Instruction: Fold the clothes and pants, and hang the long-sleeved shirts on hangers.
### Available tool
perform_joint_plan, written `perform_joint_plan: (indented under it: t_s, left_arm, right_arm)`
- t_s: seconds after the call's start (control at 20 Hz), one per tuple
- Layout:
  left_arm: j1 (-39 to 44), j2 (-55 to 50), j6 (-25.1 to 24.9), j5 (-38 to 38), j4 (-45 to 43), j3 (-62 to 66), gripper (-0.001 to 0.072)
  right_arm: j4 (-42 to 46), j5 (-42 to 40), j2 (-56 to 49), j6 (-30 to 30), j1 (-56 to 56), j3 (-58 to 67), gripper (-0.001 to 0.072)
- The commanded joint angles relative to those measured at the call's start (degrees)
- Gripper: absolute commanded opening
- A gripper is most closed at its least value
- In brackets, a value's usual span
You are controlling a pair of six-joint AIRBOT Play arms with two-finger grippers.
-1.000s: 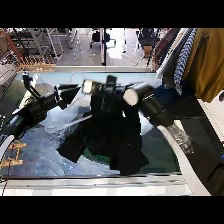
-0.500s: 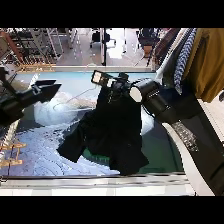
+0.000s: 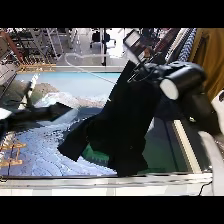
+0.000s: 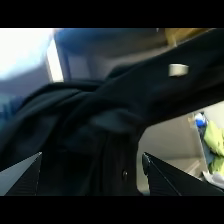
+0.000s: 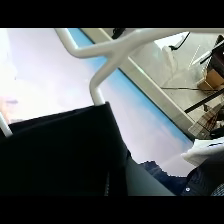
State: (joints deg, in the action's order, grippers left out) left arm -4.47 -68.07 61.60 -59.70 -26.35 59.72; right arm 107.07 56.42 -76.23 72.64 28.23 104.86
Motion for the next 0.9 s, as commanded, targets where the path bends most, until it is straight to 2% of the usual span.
perform_joint_plan:
  t_s: [0.0, 0.15, 0.2, 0.4, 0.6, 0.85]
  left_arm:
    - [11.04, -3.89, 0.22, 8.9, -1.27, -2.34, 0.0709]
    - [18.4, -11.08, -2.05, 9.81, 1.22, -2.34, 0.071]
    - [20.22, -13.44, -4.15, 9.81, 3.02, -2.34, 0.071]
    - [24.48, -17.66, -20.72, 10.01, 19.67, -2.32, 0.0709]
    - [25.92, -17.88, -21.59, 15.26, 20.41, -2.34, 0.0701]
    - [25.42, -14.12, -21.0, 8.83, 20.39, -2.34, 0.069]
  right_arm:
    - [0.09, 1.81, 6.08, 3.89, 0.83, 0.02, 0.0038]
    - [-0.7, 0.83, 8.61, 4.57, 0.85, 0.02, 0.0038]
    - [-0.7, 0.61, 8.96, 4.57, 0.85, 0.02, 0.0038]
    - [-0.72, 0.57, 9.05, 4.85, 0.85, 0.0, 0.0039]
    - [-0.7, 0.59, 9.05, 4.85, 0.85, 0.0, 0.0039]
    - [-0.24, 0.59, 9.05, 4.85, 0.85, 0.0, 0.0039]
